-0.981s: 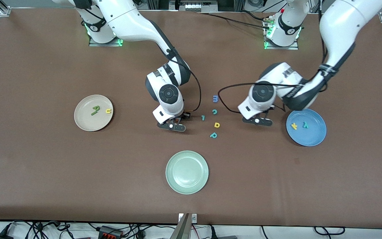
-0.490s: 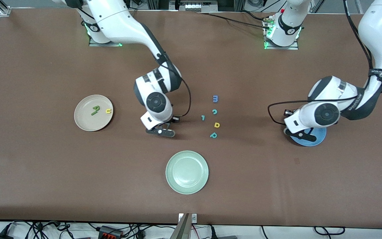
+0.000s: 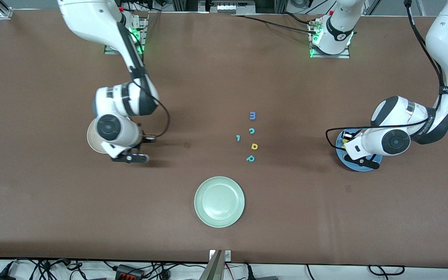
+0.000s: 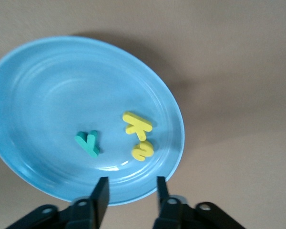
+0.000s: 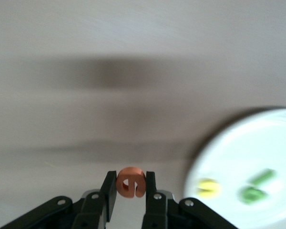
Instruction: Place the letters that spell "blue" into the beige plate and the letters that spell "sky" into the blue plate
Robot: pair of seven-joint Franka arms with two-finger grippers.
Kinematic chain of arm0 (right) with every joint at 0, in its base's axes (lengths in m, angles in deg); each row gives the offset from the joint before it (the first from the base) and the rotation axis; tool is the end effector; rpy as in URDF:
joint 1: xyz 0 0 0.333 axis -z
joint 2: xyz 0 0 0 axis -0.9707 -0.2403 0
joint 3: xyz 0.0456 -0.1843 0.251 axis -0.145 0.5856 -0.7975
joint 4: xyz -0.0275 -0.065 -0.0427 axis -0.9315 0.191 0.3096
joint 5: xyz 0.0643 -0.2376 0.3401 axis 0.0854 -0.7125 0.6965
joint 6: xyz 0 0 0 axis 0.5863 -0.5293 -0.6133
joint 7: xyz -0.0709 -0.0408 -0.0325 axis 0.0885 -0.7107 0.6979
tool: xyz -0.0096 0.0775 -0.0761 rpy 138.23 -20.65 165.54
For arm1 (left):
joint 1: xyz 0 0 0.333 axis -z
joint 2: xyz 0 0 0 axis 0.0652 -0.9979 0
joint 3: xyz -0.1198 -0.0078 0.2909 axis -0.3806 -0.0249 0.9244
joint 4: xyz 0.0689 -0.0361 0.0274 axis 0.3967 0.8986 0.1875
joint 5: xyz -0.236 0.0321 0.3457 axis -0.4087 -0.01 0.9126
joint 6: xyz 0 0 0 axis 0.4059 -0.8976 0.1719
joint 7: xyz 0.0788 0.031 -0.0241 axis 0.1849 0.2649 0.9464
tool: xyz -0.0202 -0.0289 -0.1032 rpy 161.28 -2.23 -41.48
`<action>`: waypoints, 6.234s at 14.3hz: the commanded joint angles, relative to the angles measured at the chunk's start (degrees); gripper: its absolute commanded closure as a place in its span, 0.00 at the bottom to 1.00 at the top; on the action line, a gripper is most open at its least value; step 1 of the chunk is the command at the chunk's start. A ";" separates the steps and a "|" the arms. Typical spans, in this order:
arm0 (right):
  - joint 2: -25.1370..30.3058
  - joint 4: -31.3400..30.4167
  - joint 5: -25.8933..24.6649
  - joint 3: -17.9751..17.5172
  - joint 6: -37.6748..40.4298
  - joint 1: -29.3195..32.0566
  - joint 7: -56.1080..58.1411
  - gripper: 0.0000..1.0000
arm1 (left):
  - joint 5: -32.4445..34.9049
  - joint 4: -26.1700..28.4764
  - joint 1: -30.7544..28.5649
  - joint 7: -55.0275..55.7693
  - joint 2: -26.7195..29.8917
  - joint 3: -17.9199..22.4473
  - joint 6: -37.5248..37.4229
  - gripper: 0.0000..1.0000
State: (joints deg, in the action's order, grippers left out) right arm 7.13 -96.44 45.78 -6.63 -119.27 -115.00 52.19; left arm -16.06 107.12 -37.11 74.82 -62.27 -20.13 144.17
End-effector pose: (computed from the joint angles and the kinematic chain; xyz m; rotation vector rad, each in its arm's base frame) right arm 0.6053 0.1789 0.2193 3.0408 0.0031 -0.3451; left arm 0.6148 -0.0262 0.2112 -2.9756 0.4010 0.5427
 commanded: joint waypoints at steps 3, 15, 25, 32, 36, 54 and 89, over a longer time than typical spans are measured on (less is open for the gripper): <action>6.77 -12.20 -0.05 2.04 -0.57 4.17 11.28 0.77 | 0.20 -12.69 3.39 -1.08 0.65 -3.33 -10.89 0.00; 3.78 -13.79 2.24 2.04 -3.99 6.56 14.65 0.00 | -6.48 -38.12 11.93 -0.99 4.42 -4.83 -28.85 0.00; 8.09 15.97 1.97 7.91 33.33 7.79 11.66 0.00 | -31.79 -22.88 30.55 -3.44 27.50 34.61 -17.91 0.00; 8.09 24.00 1.97 11.53 36.08 7.96 11.75 0.00 | -40.50 -5.88 37.68 -9.79 40.53 45.27 -2.51 0.00; 8.44 25.14 2.15 10.40 33.90 8.84 11.31 0.00 | -32.67 -1.56 40.06 -9.61 43.98 45.18 -2.22 0.00; 21.18 24.71 -12.53 -21.08 28.16 40.04 11.40 0.00 | -33.46 -6.65 43.22 -9.87 41.43 47.81 -6.80 0.00; 33.58 8.71 -13.76 -21.08 24.39 40.13 11.22 0.00 | -33.38 -9.03 46.74 -9.43 39.76 50.46 -8.20 0.00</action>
State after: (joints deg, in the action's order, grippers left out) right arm 39.34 -86.71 32.75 -27.16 -95.11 -75.71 63.56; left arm -49.83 100.16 8.95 65.71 -21.56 29.81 137.30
